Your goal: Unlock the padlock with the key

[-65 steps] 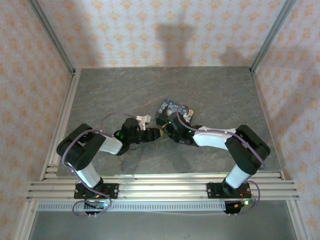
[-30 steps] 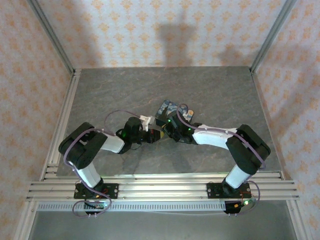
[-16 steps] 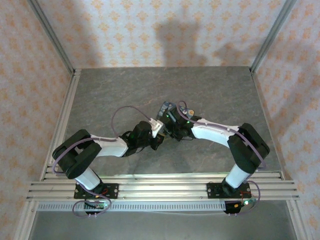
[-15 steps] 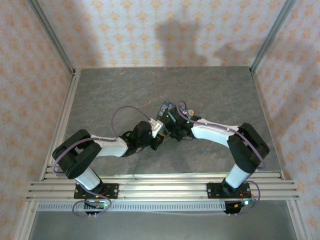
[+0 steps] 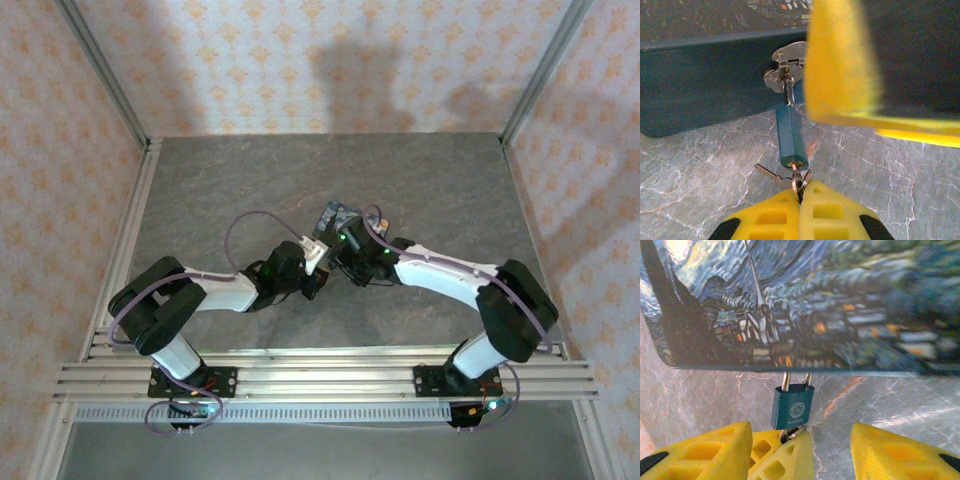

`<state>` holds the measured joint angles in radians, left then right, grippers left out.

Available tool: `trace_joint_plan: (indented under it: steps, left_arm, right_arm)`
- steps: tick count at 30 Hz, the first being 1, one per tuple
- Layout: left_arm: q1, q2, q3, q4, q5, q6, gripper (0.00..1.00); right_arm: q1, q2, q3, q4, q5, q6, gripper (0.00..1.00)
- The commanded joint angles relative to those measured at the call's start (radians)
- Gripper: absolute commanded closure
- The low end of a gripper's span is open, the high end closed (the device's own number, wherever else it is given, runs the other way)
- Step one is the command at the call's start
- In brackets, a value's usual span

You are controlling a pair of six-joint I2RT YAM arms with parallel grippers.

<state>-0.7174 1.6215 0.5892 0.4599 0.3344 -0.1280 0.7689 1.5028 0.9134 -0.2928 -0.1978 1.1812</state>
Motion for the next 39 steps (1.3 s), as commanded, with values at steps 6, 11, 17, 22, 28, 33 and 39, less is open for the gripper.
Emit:
trace_joint_plan:
  steps: [6, 11, 17, 22, 28, 33, 39]
  left_arm:
    - [0.020, 0.023, 0.008, 0.021, 0.016, -0.068, 1.00]
    - [0.074, 0.023, -0.028, 0.119, 0.091, -0.172, 1.00]
    - [0.132, 0.048, -0.031, 0.183, 0.229, -0.264, 1.00]
    - [0.137, 0.073, -0.015, 0.202, 0.301, -0.275, 1.00]
    - [0.137, 0.072, -0.012, 0.203, 0.314, -0.290, 1.00]
    - [0.138, 0.067, -0.015, 0.205, 0.313, -0.304, 1.00]
    - [0.149, 0.075, -0.019, 0.194, 0.325, -0.288, 1.00]
  right_arm:
    - [0.004, -0.142, -0.070, -0.007, 0.125, 0.020, 0.45]
    - [0.003, -0.197, -0.125, 0.039, 0.165, 0.054, 0.45]
    - [0.000, -0.274, -0.177, 0.040, 0.232, 0.076, 0.45]
    - [-0.005, -0.275, -0.178, 0.050, 0.224, 0.068, 0.45]
    - [-0.004, -0.186, -0.140, 0.114, 0.140, 0.040, 0.45]
    - [0.009, -0.101, -0.132, 0.225, 0.101, 0.064, 0.45]
    - [0.019, 0.000, -0.100, 0.315, 0.044, 0.054, 0.46]
